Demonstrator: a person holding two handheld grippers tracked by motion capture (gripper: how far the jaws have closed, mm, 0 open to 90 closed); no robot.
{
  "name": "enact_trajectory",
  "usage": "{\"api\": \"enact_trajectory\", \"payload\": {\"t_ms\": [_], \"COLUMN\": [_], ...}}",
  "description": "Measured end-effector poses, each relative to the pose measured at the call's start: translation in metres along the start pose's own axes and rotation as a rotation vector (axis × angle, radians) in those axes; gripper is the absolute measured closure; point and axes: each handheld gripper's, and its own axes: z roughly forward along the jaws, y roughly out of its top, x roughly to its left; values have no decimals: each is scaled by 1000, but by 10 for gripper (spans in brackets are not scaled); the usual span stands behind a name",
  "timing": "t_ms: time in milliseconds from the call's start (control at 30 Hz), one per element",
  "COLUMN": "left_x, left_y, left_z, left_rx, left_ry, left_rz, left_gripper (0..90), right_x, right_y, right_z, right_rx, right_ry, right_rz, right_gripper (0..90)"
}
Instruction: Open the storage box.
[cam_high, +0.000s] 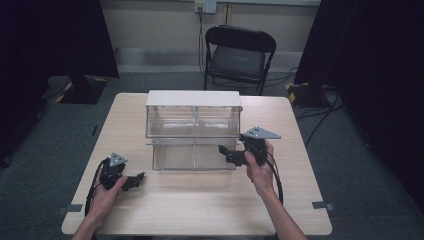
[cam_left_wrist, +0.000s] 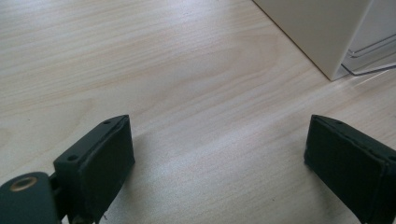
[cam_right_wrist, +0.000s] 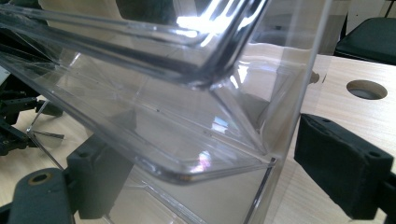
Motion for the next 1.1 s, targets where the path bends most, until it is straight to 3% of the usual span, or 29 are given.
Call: {"api": "enact_trajectory", "payload": {"t_ms": [600, 1100], "left_x": [0, 0], "left_y": [0, 0], "left_z": [0, 0], "left_rx": [0, 0], "left_ry": [0, 0], "left_rz": [1, 0], "left_gripper": [77, 77], "right_x": [3, 8], "right_y": [5, 10], "right_z": [-4, -8], "right_rx": [-14, -32], "right_ry": [3, 35], "right_rz": [-8, -11], "right_gripper": [108, 98]}}
